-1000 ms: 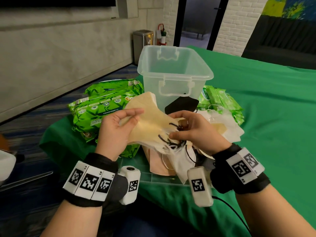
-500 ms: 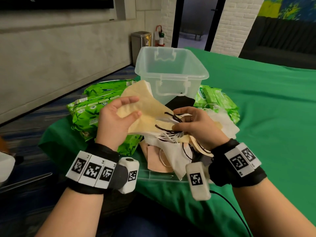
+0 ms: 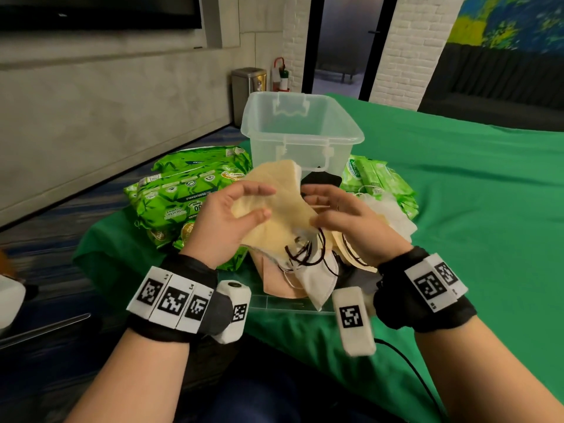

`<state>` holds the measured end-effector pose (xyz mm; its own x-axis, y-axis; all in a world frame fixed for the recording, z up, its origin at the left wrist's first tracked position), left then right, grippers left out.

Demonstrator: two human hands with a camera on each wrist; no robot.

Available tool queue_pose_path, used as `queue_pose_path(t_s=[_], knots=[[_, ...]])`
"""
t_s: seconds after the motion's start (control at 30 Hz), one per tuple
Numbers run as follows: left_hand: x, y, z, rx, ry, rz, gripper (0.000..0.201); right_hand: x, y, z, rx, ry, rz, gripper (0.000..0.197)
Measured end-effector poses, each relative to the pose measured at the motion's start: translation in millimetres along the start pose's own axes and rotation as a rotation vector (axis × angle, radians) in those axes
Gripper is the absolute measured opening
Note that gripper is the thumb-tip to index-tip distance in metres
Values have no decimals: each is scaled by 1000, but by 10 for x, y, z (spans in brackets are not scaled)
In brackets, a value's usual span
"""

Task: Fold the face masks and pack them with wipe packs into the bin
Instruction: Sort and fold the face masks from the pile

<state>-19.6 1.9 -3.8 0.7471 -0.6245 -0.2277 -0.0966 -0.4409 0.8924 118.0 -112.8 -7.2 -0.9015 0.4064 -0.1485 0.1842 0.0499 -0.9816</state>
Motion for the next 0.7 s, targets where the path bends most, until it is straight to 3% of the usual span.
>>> queue_pose_path(t_s=[0.1,0.17,0.3,0.37,0.47,0.7], knots=[[86,32,29,6,-127,2,27,106,-93,-36,-27,1,-136,44],[80,42,29,16,-92,52,25,203,-111,-62,-60,-12,-105,33],[-44,-21,71,-14,270,265,26,197,-89,-116,-106,145,-178,25],[1,-103,112,-108,358,396,20,186,-80,-139,-129,224,-233,29],[146,-156,131,-222,295,496,32,272,-47,-155,-133,241,-212,35],[184,-110,123,-188,204,414,36,308,8,-158,-105,165,-191,38]])
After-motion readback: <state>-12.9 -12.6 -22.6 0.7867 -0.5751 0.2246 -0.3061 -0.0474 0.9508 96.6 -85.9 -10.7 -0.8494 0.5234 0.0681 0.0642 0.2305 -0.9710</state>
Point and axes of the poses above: each hand's wrist, its own z-axis away from the middle knuckle, its own x-axis out of the palm, y = z × x, the point moved 5 cm from there along -z, towards the middle knuckle, and after that the axes turned 4 degrees about -x, right-handed, at the moved point
